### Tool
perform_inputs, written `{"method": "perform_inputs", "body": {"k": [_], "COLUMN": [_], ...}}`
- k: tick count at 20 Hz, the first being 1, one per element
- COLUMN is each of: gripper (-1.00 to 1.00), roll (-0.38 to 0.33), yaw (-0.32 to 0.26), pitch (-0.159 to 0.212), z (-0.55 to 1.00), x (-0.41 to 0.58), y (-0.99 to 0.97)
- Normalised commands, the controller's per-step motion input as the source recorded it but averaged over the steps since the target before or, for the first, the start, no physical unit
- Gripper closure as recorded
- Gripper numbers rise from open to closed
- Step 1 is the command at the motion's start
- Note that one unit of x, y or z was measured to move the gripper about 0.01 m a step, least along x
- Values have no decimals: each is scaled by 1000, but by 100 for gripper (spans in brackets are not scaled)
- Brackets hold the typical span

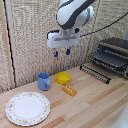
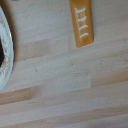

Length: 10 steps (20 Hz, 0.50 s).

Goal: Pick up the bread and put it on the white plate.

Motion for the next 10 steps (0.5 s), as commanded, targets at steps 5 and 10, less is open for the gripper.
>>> {"method": "perform_inputs", "body": {"k": [5,10], "gripper": [-100,-100], "roll": [-26,-23], "yaw": [65,57], "pitch": [48,59], "z": [-525,-502], "x": [-317,-361], "y": [-38,-33]}}
